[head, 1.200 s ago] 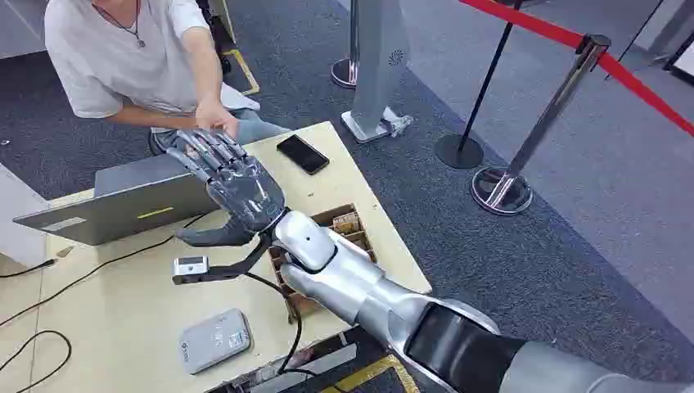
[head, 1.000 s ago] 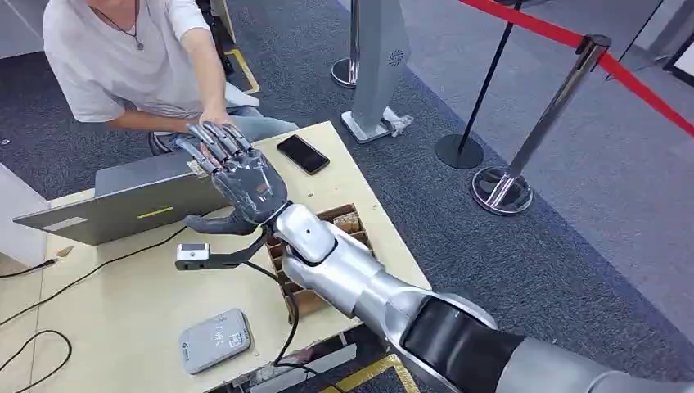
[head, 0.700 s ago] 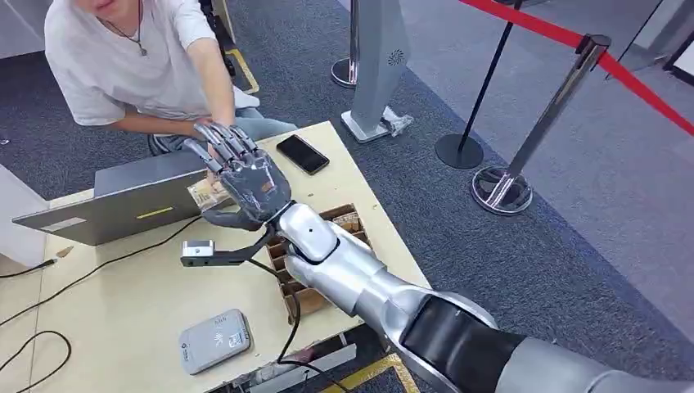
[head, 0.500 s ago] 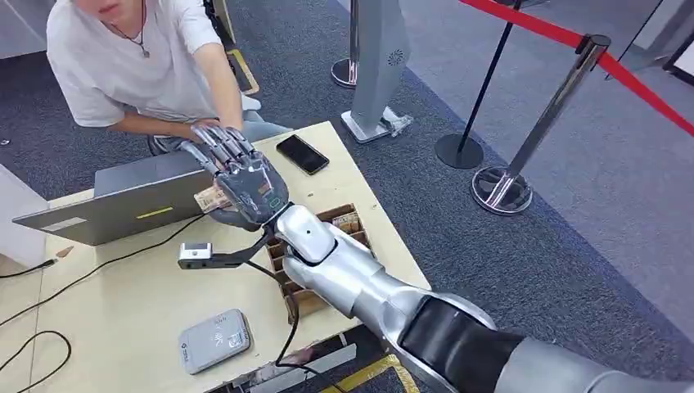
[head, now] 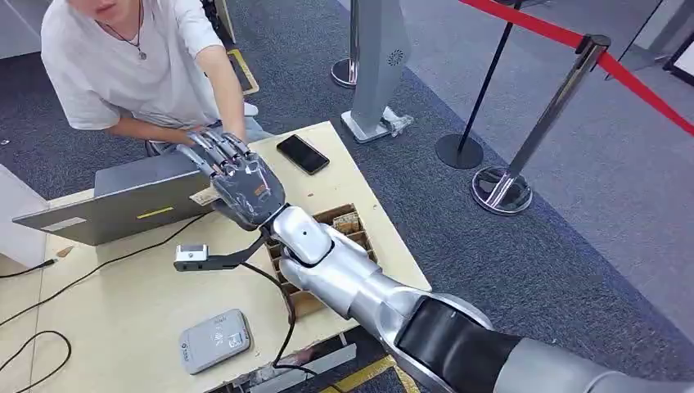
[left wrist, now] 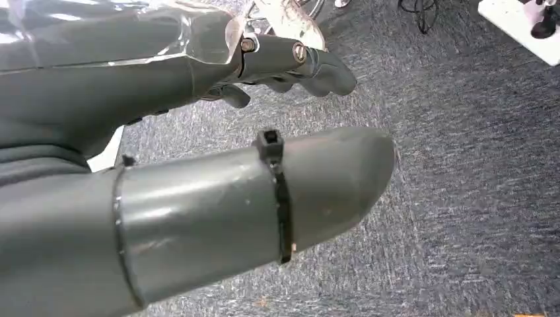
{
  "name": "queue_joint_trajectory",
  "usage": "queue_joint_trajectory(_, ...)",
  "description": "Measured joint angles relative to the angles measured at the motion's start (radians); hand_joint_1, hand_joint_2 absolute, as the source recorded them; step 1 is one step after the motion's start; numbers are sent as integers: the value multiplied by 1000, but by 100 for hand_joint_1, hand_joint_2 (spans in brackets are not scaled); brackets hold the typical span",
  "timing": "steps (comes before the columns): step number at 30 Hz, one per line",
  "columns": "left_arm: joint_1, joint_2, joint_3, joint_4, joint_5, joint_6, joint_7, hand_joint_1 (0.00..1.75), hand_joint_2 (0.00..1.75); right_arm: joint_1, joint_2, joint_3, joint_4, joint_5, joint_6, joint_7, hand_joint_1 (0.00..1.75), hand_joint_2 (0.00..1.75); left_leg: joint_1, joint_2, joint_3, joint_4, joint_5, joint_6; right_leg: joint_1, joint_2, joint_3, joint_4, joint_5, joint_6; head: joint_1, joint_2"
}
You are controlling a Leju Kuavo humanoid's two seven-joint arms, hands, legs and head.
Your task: Pass the card to the sensor for recognition and then transmit it.
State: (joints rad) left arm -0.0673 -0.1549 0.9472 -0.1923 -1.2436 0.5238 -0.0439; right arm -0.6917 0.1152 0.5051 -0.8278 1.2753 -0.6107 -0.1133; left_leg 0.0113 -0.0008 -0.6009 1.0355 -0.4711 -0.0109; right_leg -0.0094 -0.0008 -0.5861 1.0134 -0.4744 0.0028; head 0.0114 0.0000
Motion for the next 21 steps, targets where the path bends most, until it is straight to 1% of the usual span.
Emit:
queue_joint_trajectory(17,0,0,0,0,-4,0,0,0,0,0,0,-8,3,1,2,1,175,175,0,0,0,0,0,0,0,0,0,0,0,0,0,0)
queue_joint_trajectory(21,0,0,0,0,-3,-1,1,0,0,1,0,-8,3,1,13,1,175,175,0,0,0,0,0,0,0,0,0,0,0,0,0,0)
